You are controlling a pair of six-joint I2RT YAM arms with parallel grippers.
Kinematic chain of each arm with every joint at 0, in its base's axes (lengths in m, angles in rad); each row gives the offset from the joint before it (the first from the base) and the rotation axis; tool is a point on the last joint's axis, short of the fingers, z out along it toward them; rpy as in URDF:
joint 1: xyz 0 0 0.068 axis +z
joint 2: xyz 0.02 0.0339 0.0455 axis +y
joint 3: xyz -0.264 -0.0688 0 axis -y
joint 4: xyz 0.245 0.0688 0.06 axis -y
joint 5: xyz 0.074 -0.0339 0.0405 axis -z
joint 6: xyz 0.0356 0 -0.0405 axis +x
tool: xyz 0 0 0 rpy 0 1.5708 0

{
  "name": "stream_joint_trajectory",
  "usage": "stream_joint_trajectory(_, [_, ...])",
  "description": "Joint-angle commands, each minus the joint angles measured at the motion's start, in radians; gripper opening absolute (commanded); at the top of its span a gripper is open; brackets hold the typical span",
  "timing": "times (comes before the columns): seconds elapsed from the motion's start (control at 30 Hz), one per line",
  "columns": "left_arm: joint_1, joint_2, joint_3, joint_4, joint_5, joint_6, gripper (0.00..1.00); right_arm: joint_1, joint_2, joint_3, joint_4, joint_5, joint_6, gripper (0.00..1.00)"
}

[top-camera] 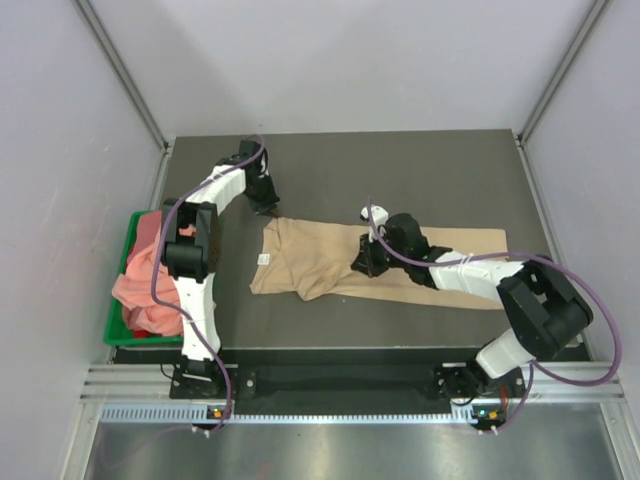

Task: Fold and stack the t-shirts
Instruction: Fold the tshirt

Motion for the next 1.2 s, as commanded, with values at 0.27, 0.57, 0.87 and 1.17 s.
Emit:
stream_joint_trajectory(0.27, [0.005,-0.085,0.003,-0.061,-0.218,-0.076,0.0,0.023,-0.075,-0.039,0.075,0.012,0.052,0.0])
stream_joint_trajectory(0.57, [0.005,-0.062,-0.014,-0.094,-0.25,-0.09,0.0,0.029,-0.039,-0.091,0.13,0.006,0.072,0.0])
stream_joint_trajectory(0.87, [0.0,-0.135,-0.007,-0.159,-0.258,-0.062,0.18,0.038,-0.071,-0.042,-0.011,0.102,0.049,0.13])
stream_joint_trajectory(1.17, [-0.107,-0.45,-0.287,-0.14,-0.157,-0.001,0.3,0.071,-0.167,-0.005,-0.141,0.217,0.144,0.19])
